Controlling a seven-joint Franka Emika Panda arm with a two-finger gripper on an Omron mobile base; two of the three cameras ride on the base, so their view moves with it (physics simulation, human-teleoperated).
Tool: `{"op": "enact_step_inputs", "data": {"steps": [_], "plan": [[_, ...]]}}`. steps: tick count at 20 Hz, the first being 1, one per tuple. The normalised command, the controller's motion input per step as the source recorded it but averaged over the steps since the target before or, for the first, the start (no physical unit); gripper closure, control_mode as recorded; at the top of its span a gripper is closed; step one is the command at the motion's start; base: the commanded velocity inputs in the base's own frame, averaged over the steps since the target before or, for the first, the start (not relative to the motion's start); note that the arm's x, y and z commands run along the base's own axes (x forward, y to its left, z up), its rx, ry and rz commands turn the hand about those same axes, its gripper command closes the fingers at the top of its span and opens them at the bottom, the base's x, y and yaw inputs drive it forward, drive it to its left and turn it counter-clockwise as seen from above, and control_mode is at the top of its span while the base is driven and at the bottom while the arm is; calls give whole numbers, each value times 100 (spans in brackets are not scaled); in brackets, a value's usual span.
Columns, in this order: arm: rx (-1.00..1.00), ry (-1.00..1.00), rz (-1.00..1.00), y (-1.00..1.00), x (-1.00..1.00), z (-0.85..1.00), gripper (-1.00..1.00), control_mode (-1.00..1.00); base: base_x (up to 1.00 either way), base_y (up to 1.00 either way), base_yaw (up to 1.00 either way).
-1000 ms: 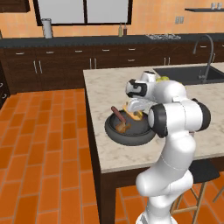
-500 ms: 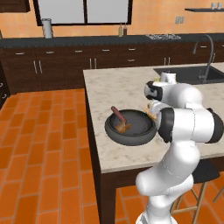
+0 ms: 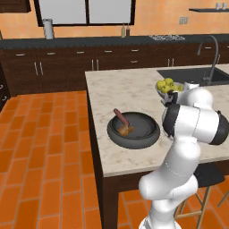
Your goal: Place one bun and one sausage from the bowl on each plate.
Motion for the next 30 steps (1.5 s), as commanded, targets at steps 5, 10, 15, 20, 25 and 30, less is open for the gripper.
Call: {"op": "enact_step_inputs", "data": {"steps": [5,10,15,20,25,30], "plan": [[18,0,0,-48,6,-33,100,-100,0,0,0],[1,9,0,5,17,-36,100,-100,0,0,0],[0,17,0,5,9,-37,100,-100,0,0,0],[0,4,0,0,0,-20,100,-100,0,0,0],[0,-1,-1,4,-2,0,-100,-100,0,0,0],[-1,0,-3,0,-4,4,-100,-100,0,0,0]]}}
